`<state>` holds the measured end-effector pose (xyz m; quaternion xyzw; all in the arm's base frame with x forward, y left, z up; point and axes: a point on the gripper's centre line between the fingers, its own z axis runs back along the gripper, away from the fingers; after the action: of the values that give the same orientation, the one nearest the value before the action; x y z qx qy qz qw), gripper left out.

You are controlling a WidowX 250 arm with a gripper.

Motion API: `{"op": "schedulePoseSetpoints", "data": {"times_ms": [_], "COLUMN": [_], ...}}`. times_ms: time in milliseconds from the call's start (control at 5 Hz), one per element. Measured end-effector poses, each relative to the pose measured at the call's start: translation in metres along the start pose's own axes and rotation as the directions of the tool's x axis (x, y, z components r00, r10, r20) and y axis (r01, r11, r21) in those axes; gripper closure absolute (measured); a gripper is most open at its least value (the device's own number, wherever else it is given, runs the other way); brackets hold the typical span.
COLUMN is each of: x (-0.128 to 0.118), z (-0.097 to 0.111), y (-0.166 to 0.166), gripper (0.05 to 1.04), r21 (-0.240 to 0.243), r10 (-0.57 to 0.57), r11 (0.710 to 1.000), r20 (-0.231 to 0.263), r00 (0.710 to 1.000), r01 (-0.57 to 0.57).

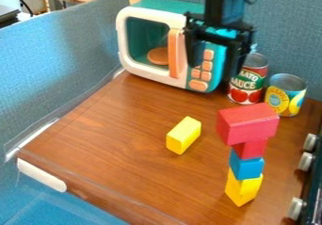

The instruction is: Put the top red block down next to the yellow block

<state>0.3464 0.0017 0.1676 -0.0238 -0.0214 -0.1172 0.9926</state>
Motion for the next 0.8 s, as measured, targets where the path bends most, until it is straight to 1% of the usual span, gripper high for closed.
{"op": "schedulePoseSetpoints", "data": {"times_ms": [200,400,600,800], "x": [-0.005,-0.008,-0.014,-0.023], "z": [0.016,0.027,0.030,0.030], "y": [-0.008,-0.015,-0.022,-0.038], "gripper": [0.083,0.083,0.083,0.083], "r21": [-0.019,-0.012,-0.016,-0.013], "r10": [-0.034,-0.081,-0.139,-0.232], "r11": [0.999,0.997,0.990,0.973], "r20": [0.044,0.058,0.035,0.021], "r00": [0.998,0.995,0.990,0.972], "r01": [0.035,0.082,0.139,0.232]}}
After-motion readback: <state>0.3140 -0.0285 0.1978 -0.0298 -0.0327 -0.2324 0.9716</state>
